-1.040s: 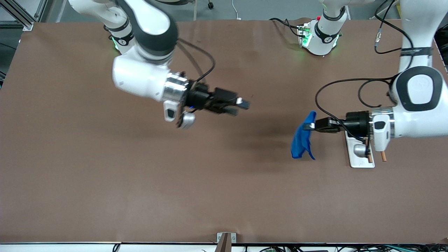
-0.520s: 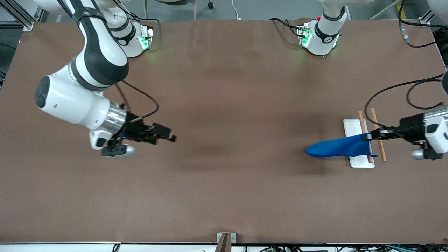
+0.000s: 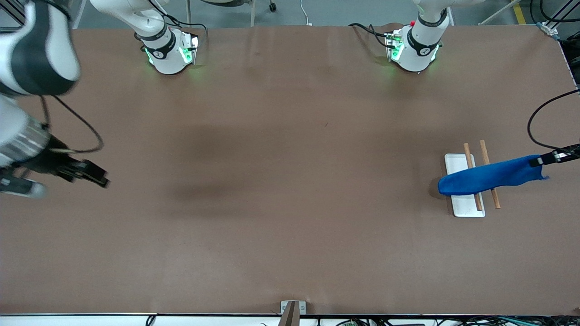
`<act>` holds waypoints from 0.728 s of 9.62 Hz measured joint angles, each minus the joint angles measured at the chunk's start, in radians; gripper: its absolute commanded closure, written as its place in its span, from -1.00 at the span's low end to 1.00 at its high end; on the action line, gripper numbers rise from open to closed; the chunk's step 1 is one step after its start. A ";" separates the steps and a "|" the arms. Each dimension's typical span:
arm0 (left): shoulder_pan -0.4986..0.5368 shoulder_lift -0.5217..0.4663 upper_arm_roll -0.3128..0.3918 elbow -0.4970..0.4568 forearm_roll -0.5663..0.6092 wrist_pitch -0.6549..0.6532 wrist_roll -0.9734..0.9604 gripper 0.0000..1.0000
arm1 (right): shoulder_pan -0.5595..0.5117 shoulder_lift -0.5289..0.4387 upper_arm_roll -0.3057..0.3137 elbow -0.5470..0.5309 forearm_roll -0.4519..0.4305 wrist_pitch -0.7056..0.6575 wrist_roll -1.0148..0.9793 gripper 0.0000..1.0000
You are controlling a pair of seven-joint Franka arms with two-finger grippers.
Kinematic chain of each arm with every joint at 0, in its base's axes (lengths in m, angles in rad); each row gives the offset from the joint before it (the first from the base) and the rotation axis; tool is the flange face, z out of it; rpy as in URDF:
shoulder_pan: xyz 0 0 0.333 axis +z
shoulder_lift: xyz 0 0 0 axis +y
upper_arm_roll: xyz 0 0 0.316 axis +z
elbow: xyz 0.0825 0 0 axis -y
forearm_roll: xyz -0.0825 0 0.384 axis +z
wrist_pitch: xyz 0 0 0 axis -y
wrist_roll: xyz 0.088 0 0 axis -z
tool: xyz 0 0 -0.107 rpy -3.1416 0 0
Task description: Right arm passes towel to left arm to hang
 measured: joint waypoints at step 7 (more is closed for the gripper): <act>0.060 0.088 0.039 -0.062 0.000 0.032 -0.003 -1.00 | -0.082 -0.230 0.000 -0.002 -0.091 -0.329 -0.073 -1.00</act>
